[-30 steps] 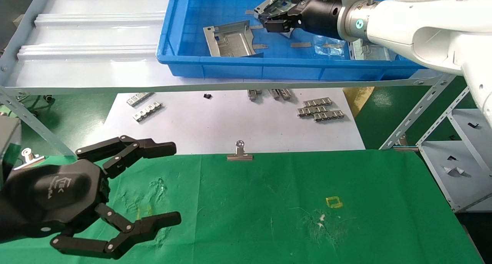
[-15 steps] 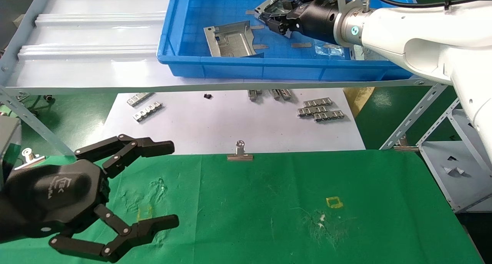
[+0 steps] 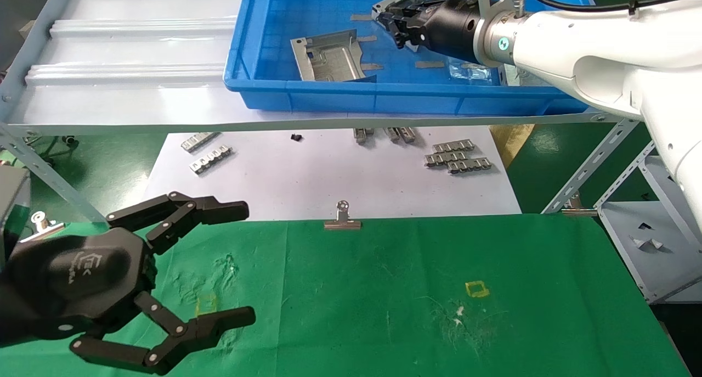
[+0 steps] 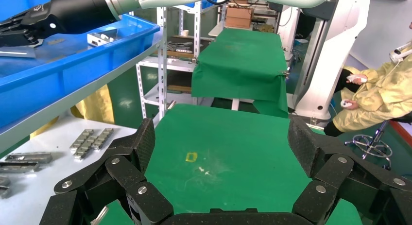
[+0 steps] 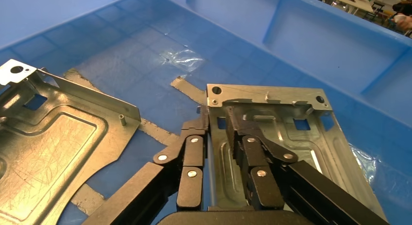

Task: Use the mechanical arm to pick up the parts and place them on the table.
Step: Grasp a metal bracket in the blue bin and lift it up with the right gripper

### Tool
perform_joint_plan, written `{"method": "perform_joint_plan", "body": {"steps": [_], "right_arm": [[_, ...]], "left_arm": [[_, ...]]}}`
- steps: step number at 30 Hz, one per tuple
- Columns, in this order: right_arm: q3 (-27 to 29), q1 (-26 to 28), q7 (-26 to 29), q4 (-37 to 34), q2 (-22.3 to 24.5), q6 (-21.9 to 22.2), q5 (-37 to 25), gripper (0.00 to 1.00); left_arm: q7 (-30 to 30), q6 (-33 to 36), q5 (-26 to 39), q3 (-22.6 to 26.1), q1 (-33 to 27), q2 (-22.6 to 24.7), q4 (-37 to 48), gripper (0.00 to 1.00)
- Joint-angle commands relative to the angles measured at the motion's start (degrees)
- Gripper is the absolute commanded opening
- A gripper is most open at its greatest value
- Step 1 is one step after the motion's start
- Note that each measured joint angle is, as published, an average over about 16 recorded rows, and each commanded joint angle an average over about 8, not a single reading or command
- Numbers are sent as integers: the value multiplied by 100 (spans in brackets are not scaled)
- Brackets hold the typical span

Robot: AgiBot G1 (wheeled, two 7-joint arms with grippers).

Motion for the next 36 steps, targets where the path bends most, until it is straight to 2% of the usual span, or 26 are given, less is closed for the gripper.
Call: {"method": "perform_joint_plan", "body": {"steps": [1,12,21,22,29,30,36], "right_arm": [[-53,1,14,3,2,19,37,0],[-241,192,-44,84,32,-152,316,0],[-233,564,-334,-115,233,-922,532,1],[-228,590,-365,-166,257,-1021,548,7],[-275,686,-483,-542,258,-1474,518,94],[-293,700,-493,-590,241,-1493,495,100],[-368,745,-520,-779,143,-1422,401,100]], "left_arm": [[0,0,0,0,0,0,0,100],[0,0,0,0,0,0,0,100],[0,0,0,0,0,0,0,100],[0,0,0,0,0,0,0,100],[0,0,0,0,0,0,0,100],[0,0,0,0,0,0,0,100],[0,0,0,0,0,0,0,100]]}}
